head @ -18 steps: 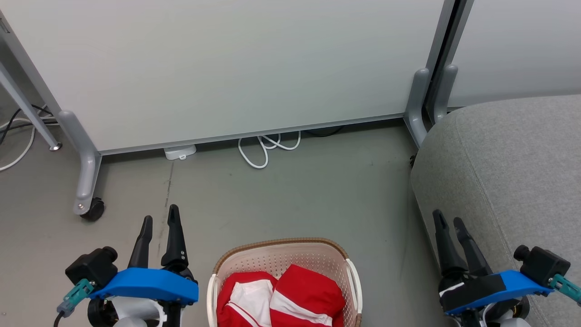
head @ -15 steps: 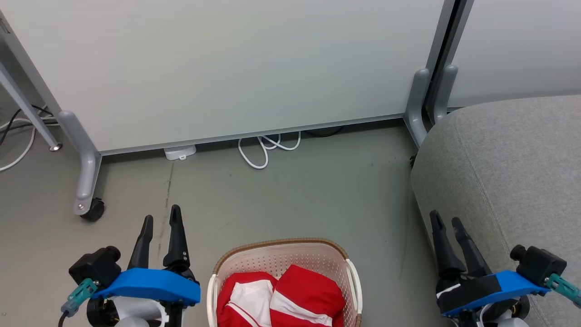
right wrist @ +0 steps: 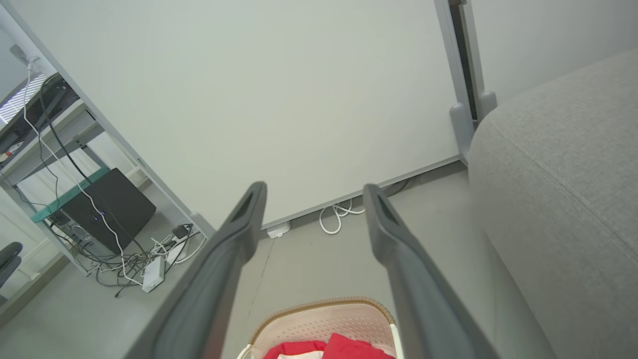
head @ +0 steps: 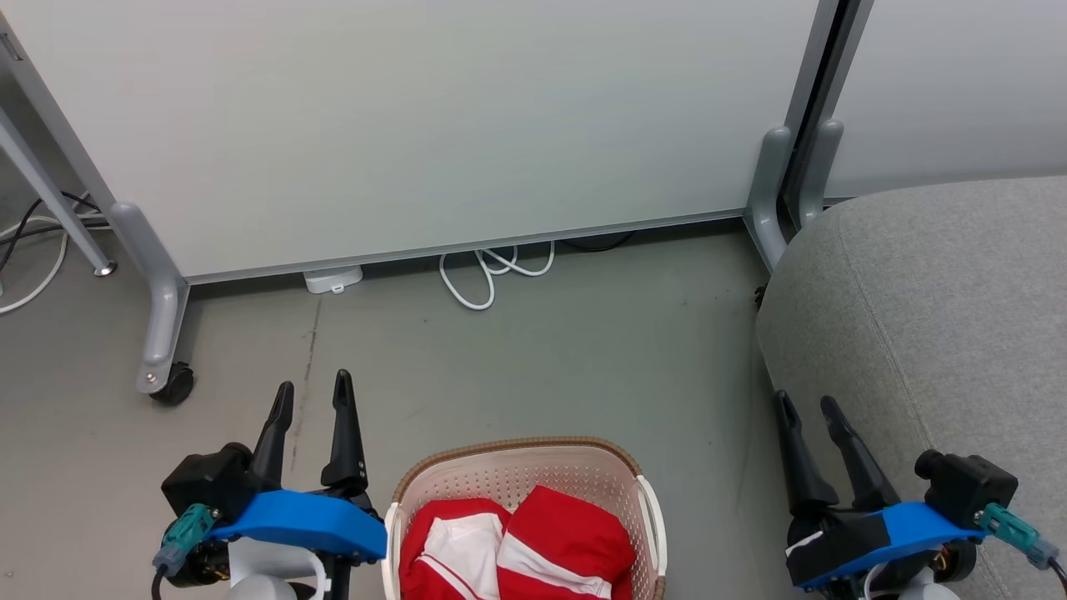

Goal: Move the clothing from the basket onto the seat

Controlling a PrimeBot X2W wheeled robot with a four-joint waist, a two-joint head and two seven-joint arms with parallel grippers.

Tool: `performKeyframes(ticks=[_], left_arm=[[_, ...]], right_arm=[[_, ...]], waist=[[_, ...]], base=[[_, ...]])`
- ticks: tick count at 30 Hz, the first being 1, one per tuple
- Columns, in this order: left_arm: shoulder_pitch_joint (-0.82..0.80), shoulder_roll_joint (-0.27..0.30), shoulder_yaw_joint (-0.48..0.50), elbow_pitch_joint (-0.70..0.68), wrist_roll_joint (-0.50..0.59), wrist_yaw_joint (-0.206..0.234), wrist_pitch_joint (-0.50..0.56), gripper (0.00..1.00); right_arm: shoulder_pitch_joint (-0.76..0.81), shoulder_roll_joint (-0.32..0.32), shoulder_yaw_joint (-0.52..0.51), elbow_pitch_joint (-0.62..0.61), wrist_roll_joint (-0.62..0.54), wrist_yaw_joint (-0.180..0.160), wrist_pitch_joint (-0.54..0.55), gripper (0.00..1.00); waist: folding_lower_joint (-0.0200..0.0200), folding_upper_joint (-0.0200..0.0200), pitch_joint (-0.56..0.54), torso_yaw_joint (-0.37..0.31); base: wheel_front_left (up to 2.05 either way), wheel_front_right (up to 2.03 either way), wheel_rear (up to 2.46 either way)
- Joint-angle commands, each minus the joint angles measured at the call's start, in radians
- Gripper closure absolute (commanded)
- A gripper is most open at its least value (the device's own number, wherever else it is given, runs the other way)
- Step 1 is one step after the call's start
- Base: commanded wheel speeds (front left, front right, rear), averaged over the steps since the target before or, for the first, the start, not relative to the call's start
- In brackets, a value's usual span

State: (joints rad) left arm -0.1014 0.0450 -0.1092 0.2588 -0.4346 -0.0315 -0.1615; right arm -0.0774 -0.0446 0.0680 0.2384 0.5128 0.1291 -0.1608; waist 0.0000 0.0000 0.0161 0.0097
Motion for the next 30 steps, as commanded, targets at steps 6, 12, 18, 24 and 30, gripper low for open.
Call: performKeyframes(ticks=[6, 12, 18, 24, 30], left_arm=[[-0.019, 0.007, -0.016, -0.006, 0.082, 0.006, -0.023, 0.0], [-0.018, 0.007, -0.025, -0.009, 0.14, 0.007, -0.038, 0.0], [-0.023, 0.007, -0.034, -0.01, 0.192, 0.005, -0.049, 0.0], [-0.024, 0.007, -0.039, -0.004, 0.241, 0.004, -0.063, 0.0], [-0.022, 0.007, -0.033, 0.005, 0.289, 0.001, -0.076, 0.0]], right_arm=[[-0.024, -0.007, 0.012, 0.003, -0.074, 0.002, -0.024, 0.0], [-0.023, -0.007, 0.018, 0.008, -0.124, 0.002, -0.038, 0.0], [-0.028, -0.008, 0.027, 0.014, -0.172, 0.002, -0.051, 0.0], [-0.025, -0.008, 0.035, 0.017, -0.219, 0.002, -0.064, 0.0], [-0.027, -0.008, 0.041, 0.019, -0.27, 0.002, -0.076, 0.0]], waist=[[0.0, 0.0, 0.001, 0.001], [0.0, 0.0, 0.002, 0.001], [0.0, 0.0, 0.004, 0.0], [0.0, 0.0, 0.006, 0.001], [0.0, 0.0, 0.009, 0.002]], base=[[0.0, 0.0, 0.0], [0.0, 0.0, 0.0], [0.0, 0.0, 0.0], [0.0, 0.0, 0.0], [0.0, 0.0, 0.0]])
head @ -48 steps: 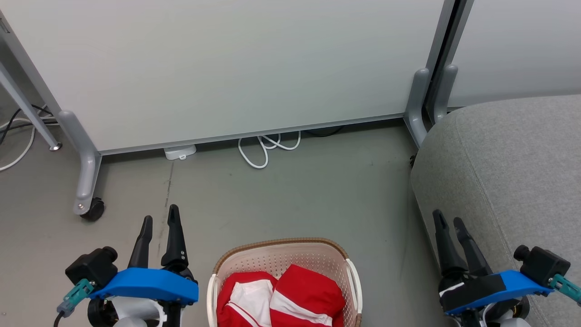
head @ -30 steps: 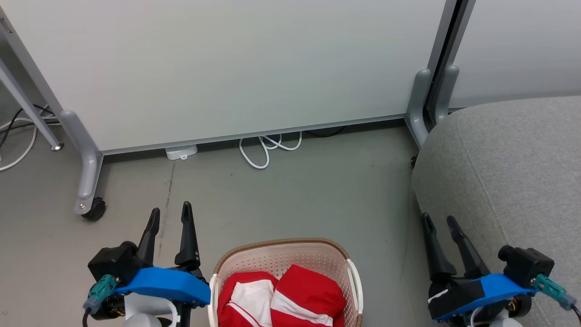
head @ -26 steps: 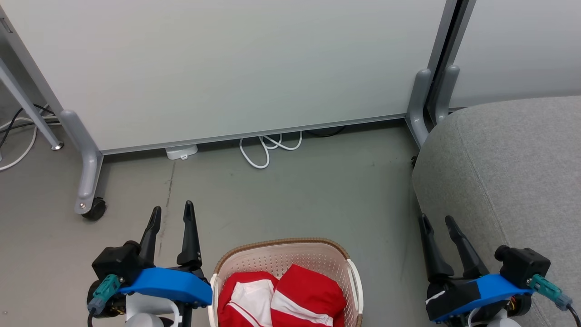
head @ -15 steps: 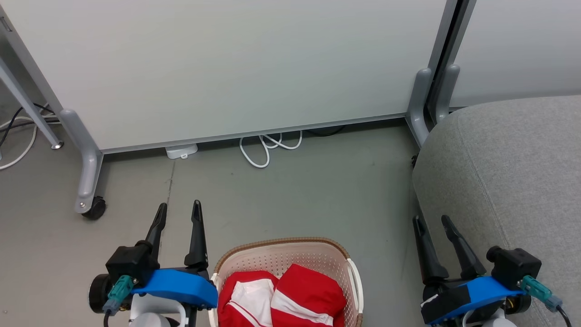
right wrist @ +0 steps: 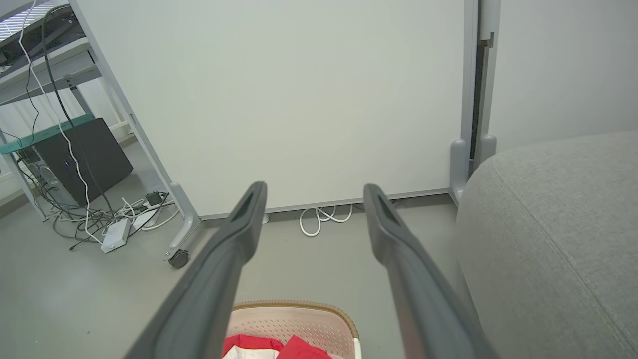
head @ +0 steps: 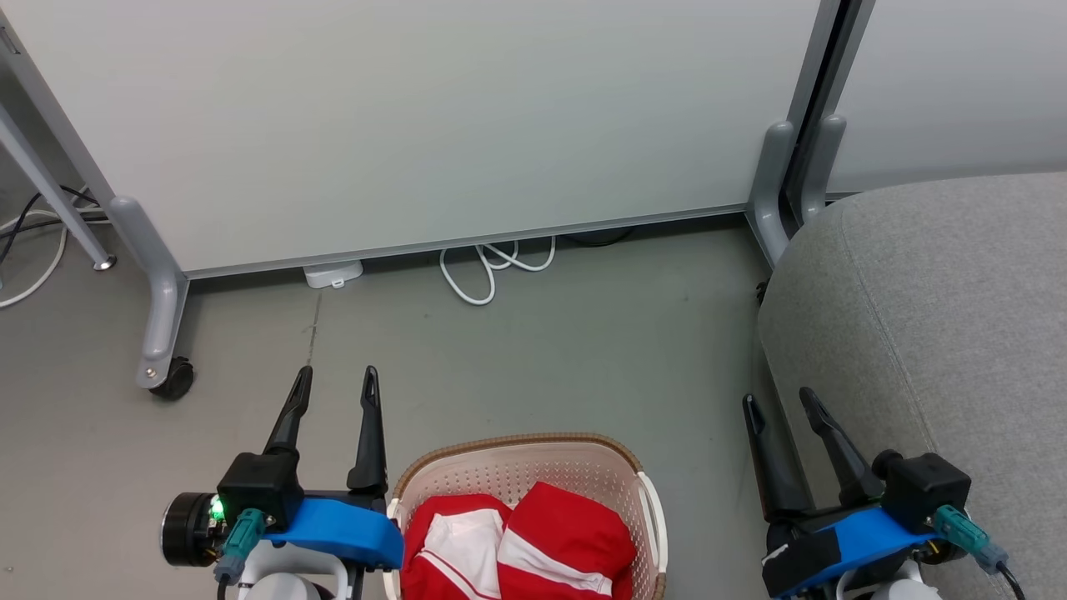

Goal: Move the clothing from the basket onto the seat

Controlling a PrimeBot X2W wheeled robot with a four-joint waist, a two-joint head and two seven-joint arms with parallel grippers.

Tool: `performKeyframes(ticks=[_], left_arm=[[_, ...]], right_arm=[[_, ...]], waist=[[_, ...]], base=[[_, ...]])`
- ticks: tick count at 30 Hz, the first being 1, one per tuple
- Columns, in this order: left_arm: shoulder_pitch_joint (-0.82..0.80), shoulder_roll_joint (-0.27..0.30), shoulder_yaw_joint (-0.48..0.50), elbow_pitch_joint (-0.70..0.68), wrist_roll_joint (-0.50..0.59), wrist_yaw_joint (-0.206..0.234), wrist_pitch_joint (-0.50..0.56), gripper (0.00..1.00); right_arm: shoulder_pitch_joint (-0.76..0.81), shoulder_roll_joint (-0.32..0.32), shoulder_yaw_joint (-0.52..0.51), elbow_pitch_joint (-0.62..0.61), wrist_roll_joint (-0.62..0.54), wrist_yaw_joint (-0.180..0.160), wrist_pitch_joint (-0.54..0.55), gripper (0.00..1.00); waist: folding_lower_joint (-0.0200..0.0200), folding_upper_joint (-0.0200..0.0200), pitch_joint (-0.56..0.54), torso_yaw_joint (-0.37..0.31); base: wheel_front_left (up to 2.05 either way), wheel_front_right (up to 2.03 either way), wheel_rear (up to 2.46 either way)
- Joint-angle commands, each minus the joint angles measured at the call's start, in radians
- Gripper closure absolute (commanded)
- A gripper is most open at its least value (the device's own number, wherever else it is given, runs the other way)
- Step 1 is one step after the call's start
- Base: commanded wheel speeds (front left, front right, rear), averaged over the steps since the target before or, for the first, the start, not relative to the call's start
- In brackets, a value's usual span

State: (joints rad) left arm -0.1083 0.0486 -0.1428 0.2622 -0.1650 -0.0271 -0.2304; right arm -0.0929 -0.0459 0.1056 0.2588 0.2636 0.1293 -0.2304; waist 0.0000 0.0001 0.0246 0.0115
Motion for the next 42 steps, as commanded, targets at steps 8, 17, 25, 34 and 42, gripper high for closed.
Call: performKeyframes(ticks=[8, 17, 25, 34, 42], left_arm=[[-0.018, 0.003, 0.002, 0.012, 0.065, -0.017, -0.022, 0.0], [-0.019, 0.003, -0.001, 0.03, 0.103, -0.022, -0.036, 0.0], [-0.019, 0.003, -0.002, 0.044, 0.095, -0.025, -0.036, 0.0], [-0.039, 0.002, -0.016, 0.067, 0.101, -0.037, -0.036, 0.0], [-0.148, 0.028, -0.052, 0.18, 0.137, -0.08, -0.036, 0.0]], right_arm=[[-0.012, -0.007, 0.013, 0.001, -0.072, 0.002, -0.023, 0.0], [-0.011, -0.007, 0.023, 0.003, -0.116, 0.002, -0.036, 0.0], [-0.005, -0.007, 0.019, 0.003, -0.109, 0.002, -0.037, 0.0], [-0.024, -0.007, 0.016, 0.001, -0.108, 0.002, -0.037, 0.0], [-0.074, -0.007, 0.002, -0.021, -0.121, 0.002, -0.036, 0.0]], waist=[[0.0, -0.0001, 0.006, 0.002], [0.0, -0.0001, 0.009, 0.002], [0.0, -0.0001, 0.009, 0.002], [0.0, -0.0001, 0.03, -0.002], [0.0, -0.0001, 0.129, -0.032]], base=[[0.0, 0.0, 0.0], [0.0, 0.0, 0.0], [0.0, 0.0, 0.0], [0.0, 0.0, 0.0], [0.0, 0.0, 0.0]])
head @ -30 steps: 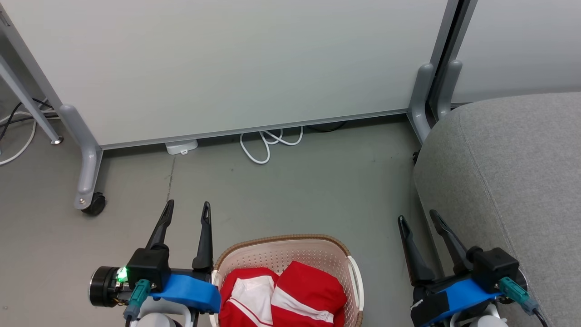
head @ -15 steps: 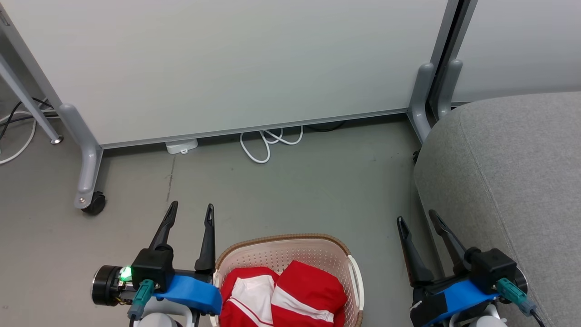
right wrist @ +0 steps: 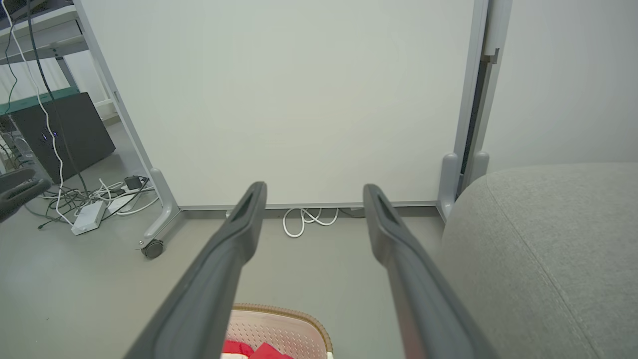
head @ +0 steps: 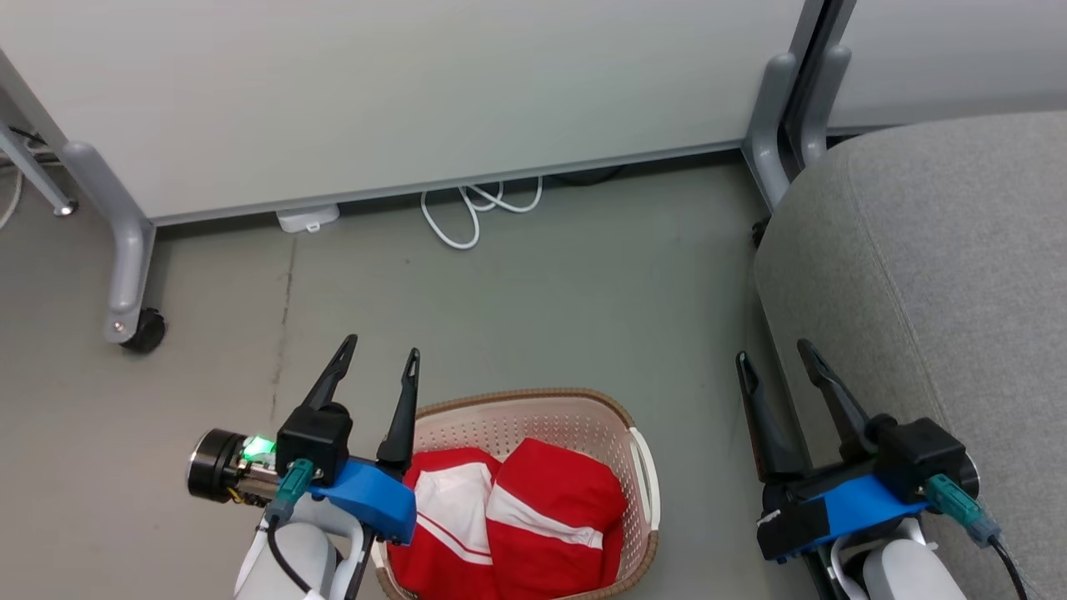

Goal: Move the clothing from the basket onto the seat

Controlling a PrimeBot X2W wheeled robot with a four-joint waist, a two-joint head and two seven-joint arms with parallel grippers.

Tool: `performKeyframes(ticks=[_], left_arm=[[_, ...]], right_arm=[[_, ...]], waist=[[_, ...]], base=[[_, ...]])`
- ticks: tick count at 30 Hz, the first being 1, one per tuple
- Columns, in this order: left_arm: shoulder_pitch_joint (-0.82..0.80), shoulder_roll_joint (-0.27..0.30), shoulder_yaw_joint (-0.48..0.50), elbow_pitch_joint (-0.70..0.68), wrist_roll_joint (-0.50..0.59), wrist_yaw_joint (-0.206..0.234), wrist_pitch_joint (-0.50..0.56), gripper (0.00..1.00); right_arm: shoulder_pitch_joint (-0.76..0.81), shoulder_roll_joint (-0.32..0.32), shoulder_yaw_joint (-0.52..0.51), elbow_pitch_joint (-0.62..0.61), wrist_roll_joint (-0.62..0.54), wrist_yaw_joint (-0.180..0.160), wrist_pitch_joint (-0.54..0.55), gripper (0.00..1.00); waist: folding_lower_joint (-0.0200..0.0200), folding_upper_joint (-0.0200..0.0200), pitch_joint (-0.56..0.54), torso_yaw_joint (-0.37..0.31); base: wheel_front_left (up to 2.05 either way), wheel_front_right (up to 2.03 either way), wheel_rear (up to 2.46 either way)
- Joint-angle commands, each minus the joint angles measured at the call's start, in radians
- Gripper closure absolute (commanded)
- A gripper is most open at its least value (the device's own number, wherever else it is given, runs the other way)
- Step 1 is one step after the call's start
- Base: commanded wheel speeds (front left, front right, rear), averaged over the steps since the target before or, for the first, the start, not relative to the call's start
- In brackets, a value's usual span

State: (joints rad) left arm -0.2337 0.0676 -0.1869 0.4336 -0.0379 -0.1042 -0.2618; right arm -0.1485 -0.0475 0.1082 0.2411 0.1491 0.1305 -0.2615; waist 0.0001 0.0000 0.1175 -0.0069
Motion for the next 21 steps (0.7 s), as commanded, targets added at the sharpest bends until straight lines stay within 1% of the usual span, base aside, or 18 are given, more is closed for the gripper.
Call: performKeyframes(ticks=[1, 4, 11, 21], left_arm=[[-0.042, 0.015, -0.02, 0.033, 0.015, -0.009, -0.005, 0.0], [-0.108, 0.037, -0.058, 0.099, 0.028, -0.02, -0.004, 0.0], [-0.257, 0.088, -0.173, 0.265, 0.049, -0.028, -0.004, 0.0], [-0.426, 0.17, -0.445, 0.498, 0.054, -0.026, -0.004, 0.0]], right_arm=[[-0.024, -0.005, -0.002, -0.006, -0.01, 0.0, -0.006, 0.0], [-0.056, -0.005, 0.003, -0.014, -0.01, 0.0, -0.005, 0.0], [-0.138, -0.005, 0.017, -0.034, -0.004, 0.0, -0.005, 0.0], [-0.237, -0.005, 0.038, -0.06, 0.012, 0.0, -0.005, 0.0]], waist=[[-0.0001, 0.0, 0.052, -0.018], [-0.0001, 0.0, 0.115, -0.04], [-0.0001, 0.0, 0.261, -0.099], [-0.0001, 0.0, 0.433, -0.175]], base=[[0.0, 0.0, 0.0], [0.0, 0.0, 0.0], [0.0, 0.0, 0.0], [0.0, 0.0, 0.0]])
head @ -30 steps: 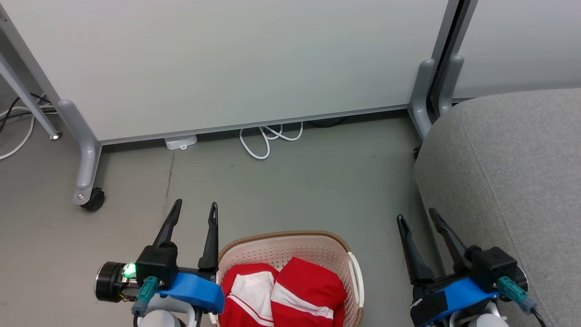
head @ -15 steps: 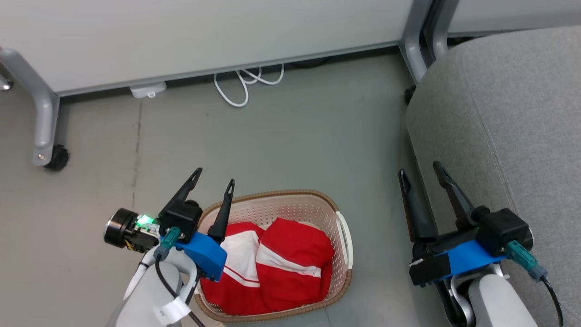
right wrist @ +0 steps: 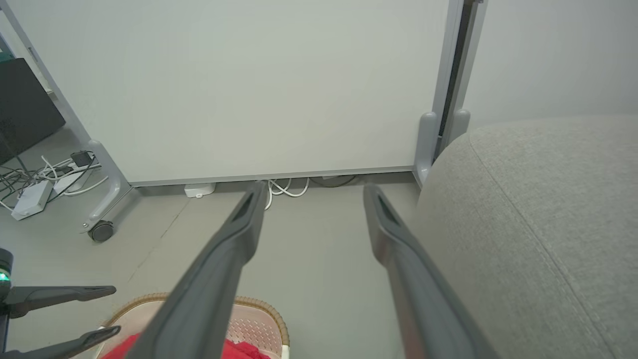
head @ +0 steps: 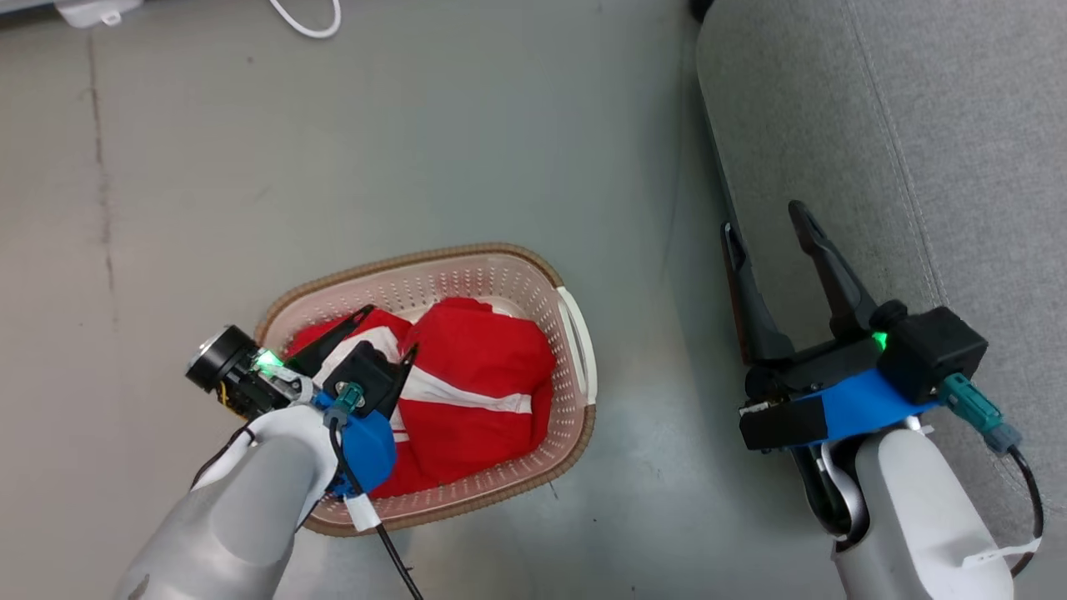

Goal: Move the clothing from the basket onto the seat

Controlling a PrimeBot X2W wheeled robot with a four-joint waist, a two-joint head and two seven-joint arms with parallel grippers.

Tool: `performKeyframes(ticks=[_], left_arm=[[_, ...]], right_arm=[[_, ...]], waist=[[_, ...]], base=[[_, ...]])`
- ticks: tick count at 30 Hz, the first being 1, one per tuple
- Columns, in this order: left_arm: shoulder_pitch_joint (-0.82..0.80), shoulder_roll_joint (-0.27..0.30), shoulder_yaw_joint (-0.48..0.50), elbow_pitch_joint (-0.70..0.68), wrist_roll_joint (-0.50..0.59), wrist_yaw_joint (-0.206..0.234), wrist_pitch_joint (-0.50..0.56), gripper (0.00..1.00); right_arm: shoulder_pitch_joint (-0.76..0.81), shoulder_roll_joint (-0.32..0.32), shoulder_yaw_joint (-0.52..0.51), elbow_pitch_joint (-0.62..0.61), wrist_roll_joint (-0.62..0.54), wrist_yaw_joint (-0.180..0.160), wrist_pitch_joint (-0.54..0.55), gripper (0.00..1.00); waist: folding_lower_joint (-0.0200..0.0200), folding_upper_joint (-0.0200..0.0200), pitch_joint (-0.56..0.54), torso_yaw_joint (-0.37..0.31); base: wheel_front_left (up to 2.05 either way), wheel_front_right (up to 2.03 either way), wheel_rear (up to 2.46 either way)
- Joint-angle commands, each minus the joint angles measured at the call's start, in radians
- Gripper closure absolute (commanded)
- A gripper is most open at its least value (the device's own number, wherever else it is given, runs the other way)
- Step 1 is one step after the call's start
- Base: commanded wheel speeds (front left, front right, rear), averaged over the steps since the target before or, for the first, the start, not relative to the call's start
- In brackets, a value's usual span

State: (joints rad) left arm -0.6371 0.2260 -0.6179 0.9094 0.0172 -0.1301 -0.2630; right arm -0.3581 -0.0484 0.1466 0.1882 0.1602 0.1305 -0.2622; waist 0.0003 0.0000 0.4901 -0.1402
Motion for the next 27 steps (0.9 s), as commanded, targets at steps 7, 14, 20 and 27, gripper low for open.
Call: performKeyframes(ticks=[7, 14, 20, 27], left_arm=[[-0.135, 0.042, -0.171, 0.177, 0.009, 0.0, -0.003, 0.0], [-0.235, 0.039, -0.29, 0.327, 0.017, 0.0, 0.068, 0.0], [-0.287, 0.05, -0.348, 0.366, 0.032, 0.0, 0.196, 0.0], [-0.336, 0.062, -0.417, 0.377, 0.045, 0.0, 0.308, 0.0]], right_arm=[[-0.074, -0.003, -0.003, -0.032, 0.001, 0.0, -0.004, 0.0], [-0.102, -0.003, -0.025, -0.062, -0.002, 0.0, -0.004, 0.0], [-0.129, -0.003, -0.033, -0.081, 0.002, 0.0, -0.004, 0.0], [-0.16, -0.003, -0.044, -0.119, -0.001, 0.0, -0.004, 0.0]], waist=[[-0.0003, 0.0, 0.17, -0.071], [-0.0003, 0.0, 0.282, -0.082], [-0.0003, 0.0, 0.371, -0.091], [-0.0003, 0.0, 0.461, -0.101]], base=[[0.0, 0.0, 0.0], [0.0, 0.0, 0.0], [0.0, 0.0, 0.0], [0.0, 0.0, 0.0]])
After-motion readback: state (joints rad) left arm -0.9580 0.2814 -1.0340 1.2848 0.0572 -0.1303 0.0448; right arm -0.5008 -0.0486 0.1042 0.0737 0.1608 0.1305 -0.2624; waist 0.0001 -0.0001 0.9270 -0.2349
